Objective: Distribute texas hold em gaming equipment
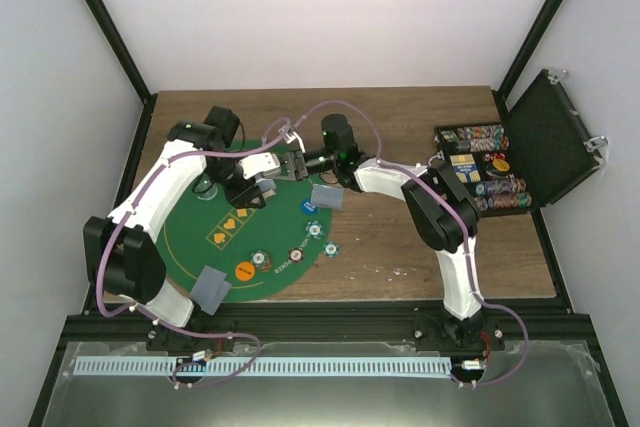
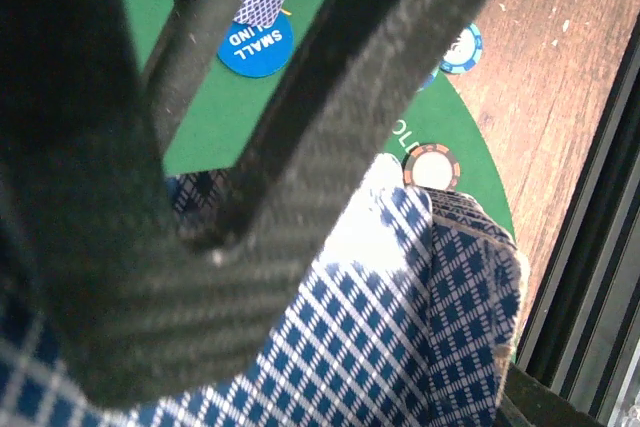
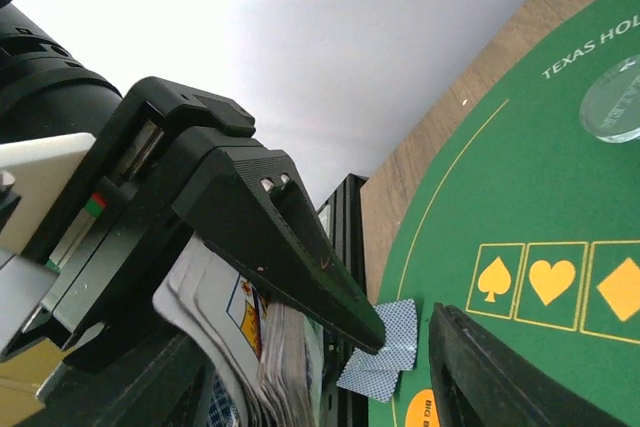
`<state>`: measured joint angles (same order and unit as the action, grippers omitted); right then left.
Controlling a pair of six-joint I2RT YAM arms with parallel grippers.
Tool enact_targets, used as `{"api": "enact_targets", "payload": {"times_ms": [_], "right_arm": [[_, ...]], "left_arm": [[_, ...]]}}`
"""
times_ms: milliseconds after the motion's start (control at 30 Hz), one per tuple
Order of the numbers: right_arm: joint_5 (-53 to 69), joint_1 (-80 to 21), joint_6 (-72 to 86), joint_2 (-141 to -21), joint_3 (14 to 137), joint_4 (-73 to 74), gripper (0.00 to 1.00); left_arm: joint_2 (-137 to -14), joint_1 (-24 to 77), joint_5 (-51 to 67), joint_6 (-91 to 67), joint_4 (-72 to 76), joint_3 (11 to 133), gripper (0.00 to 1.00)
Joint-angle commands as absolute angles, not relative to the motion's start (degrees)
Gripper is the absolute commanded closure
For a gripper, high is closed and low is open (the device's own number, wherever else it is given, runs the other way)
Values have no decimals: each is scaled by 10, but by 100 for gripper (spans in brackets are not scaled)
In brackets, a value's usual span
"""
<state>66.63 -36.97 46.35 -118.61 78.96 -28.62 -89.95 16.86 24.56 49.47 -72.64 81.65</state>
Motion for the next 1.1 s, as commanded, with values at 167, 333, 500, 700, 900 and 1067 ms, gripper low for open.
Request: {"api": "enact_targets", "payload": {"times_ms": [167, 333, 500, 700, 900, 1067], "right_arm": [[697, -391, 496, -1215, 832, -284, 52], [700, -392, 490, -1213, 826, -271, 57], [703, -392, 488, -1212, 824, -269, 73], [705, -393, 484, -1205, 819, -262, 98], [706, -393, 474, -1191, 812, -252, 99], [707, -392, 450, -1183, 812, -229, 99]], "left_arm": [[-911, 173, 224, 493, -693, 822, 48], [-911, 173, 206, 493, -674, 821, 48], [-914, 173, 200, 499, -674, 822, 49], [-907, 173, 158, 503, -647, 807, 45], [-909, 173, 123, 524, -628, 800, 23], [-914, 170, 132, 531, -627, 813, 24]]}}
